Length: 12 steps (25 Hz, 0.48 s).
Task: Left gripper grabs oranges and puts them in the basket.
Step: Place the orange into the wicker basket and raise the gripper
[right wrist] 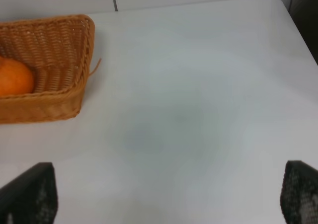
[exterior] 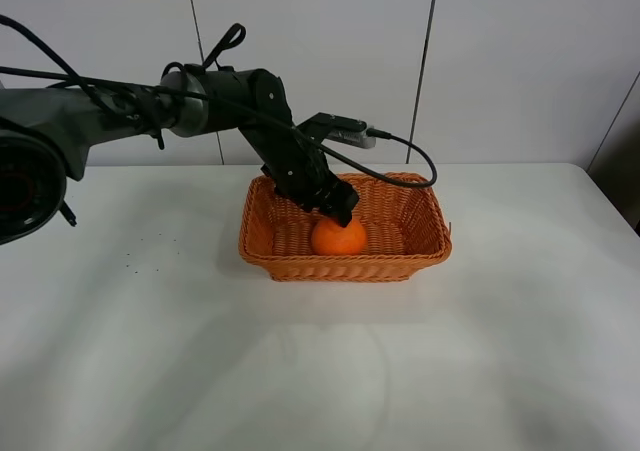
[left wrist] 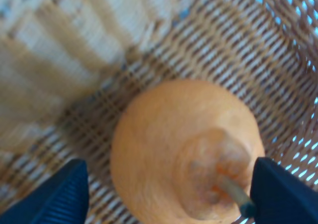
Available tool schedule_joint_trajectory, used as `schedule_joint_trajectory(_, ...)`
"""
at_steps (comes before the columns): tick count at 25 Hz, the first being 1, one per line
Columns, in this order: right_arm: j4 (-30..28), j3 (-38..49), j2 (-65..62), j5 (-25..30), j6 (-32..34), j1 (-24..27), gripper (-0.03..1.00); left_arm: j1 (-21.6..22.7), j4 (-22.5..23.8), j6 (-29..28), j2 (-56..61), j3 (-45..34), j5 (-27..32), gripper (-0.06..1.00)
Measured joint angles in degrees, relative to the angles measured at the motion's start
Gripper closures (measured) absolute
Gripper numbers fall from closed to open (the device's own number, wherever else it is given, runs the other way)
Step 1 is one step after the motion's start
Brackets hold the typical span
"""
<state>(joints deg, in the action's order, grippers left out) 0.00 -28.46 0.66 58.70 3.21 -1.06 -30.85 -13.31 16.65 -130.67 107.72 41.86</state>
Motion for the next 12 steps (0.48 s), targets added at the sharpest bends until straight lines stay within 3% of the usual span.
schedule_joint_trajectory(8, 0.00, 0.00, 0.00, 0.00, 0.00, 0.00, 0.27, 1.73, 2.02, -1.50, 4.19, 10.31, 4.53, 0.16)
schedule_joint_trajectory(12, 0.00, 0.00, 0.00, 0.00, 0.00, 0.00, 0.27, 5.60, 7.37, -4.03, 6.33, 11.42, 7.33, 0.16)
